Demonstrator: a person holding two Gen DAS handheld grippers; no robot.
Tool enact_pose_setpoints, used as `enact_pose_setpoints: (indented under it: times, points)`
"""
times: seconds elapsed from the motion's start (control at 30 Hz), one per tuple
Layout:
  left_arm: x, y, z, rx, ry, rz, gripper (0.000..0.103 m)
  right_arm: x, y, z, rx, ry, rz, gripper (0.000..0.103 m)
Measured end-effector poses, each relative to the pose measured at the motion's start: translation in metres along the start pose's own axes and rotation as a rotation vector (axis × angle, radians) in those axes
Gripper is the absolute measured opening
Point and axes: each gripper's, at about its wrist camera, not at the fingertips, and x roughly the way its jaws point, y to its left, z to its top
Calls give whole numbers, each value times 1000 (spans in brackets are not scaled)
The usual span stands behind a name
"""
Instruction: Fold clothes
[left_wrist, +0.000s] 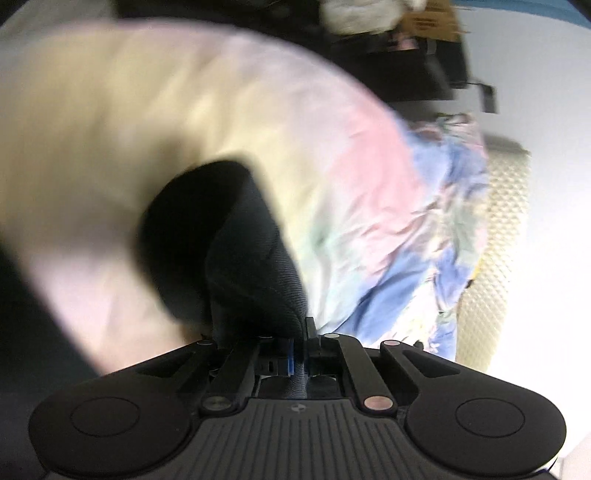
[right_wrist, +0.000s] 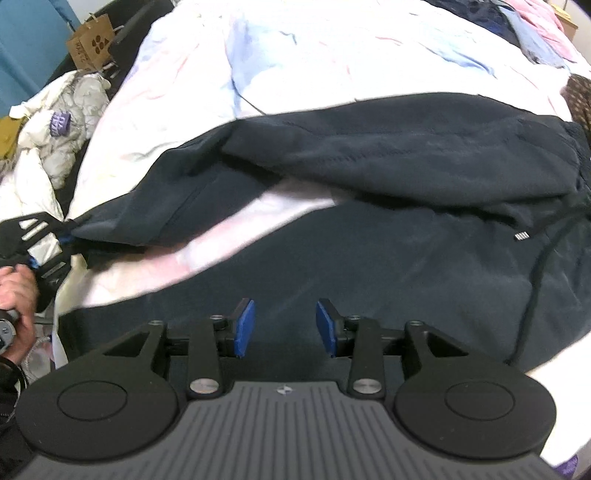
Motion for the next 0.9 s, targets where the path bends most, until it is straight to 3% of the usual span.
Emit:
enact_pose_setpoints:
  times: [0.13,0.37,0.43,0.5,0.6,0.7,0.77,0.9]
  points:
    - [0,-47,23,91,-24,-12,4,11,6,14,10,8,29,42]
    - [18,-144,37,264,11,-112,3,17,10,30,14,-8,56,42]
    - [8,-168,41,305,11,-125,3,17,10,29,19,-14,59,42]
    - [8,-171,39,316,-2,-115,3,16,8,26,21,-16,59,42]
    - [2,-127,42,265,-5,-39,3,17,3,18,39,-6,53,42]
    - [1,-58,55,124,18,86,3,18,-3,13,61,10,46,42]
    - [3,-17,56,38,30,129,4,21,-7,10,72,24,41,42]
    - [-5,20,53,-63,11,81,4,26,-9,10,87,45,44,42]
